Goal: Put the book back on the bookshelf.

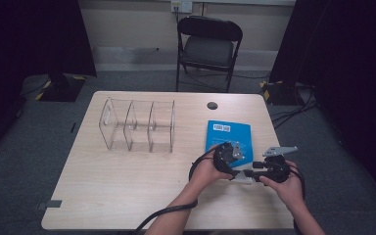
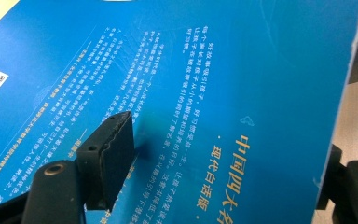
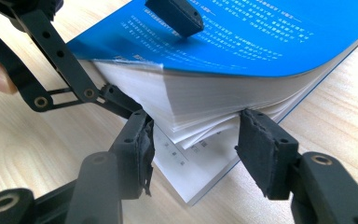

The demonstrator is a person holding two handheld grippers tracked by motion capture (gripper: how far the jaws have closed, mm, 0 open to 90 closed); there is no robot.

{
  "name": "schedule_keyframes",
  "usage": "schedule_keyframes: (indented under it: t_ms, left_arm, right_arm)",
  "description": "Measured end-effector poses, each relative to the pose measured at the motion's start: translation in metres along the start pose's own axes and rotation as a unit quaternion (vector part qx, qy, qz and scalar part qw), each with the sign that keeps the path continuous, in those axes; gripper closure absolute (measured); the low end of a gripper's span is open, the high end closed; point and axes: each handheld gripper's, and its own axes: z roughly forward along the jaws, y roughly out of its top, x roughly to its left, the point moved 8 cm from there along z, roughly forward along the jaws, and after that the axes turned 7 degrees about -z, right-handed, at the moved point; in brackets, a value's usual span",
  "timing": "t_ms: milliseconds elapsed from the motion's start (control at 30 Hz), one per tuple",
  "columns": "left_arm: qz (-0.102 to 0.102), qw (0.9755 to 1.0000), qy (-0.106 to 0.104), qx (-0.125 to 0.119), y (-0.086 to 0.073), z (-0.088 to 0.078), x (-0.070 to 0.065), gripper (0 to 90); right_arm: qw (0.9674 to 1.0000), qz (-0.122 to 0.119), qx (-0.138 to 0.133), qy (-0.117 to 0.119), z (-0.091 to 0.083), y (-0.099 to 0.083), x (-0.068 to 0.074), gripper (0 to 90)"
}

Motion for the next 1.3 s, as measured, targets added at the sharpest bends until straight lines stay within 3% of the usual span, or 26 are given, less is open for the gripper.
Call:
schedule_keyframes:
  t_ms: [167, 400, 533, 733, 833, 1000, 1067, 1300]
  left_arm:
    - [0.0, 1.0, -0.004, 0.004, 0.001, 0.0, 0.0, 25.9]
    - [0.002, 1.0, -0.007, 0.002, 0.0, 0.0, 0.001, 25.6]
    - [0.009, 0.9999, 0.005, 0.003, 0.0, 0.002, -0.002, 23.6]
    - [0.001, 1.0, 0.008, 0.0, 0.001, 0.002, -0.002, 21.9]
    - [-0.011, 0.9999, -0.002, -0.007, 0.001, 0.002, -0.003, 18.2]
    - [-0.007, 1.0, 0.001, -0.005, 0.003, 0.006, -0.005, 12.1]
    - [-0.005, 0.9999, 0.012, -0.004, 0.003, 0.006, -0.003, 14.0]
    - [-0.002, 0.9997, 0.023, -0.002, 0.004, 0.005, 0.0, 22.2]
  right_arm:
    - [1.0, 0.005, -0.002, 0.001, 0.003, -0.004, -0.004, 45.3]
    - [0.9999, 0.003, -0.003, -0.017, 0.003, 0.001, -0.007, 49.4]
    - [0.9998, 0.009, -0.008, -0.013, 0.002, 0.002, -0.007, 49.4]
    - [0.9997, -0.002, 0.001, -0.023, 0.001, 0.003, -0.006, 49.6]
    - [0.9996, -0.01, 0.004, -0.027, 0.0, 0.004, -0.005, 49.6]
    - [0.9997, -0.004, -0.001, -0.025, -0.001, 0.006, -0.005, 49.7]
    - [0.9996, -0.007, 0.001, -0.027, -0.002, 0.007, -0.004, 49.7]
    - [0.9998, 0.001, -0.008, -0.019, -0.003, 0.008, -0.004, 50.1]
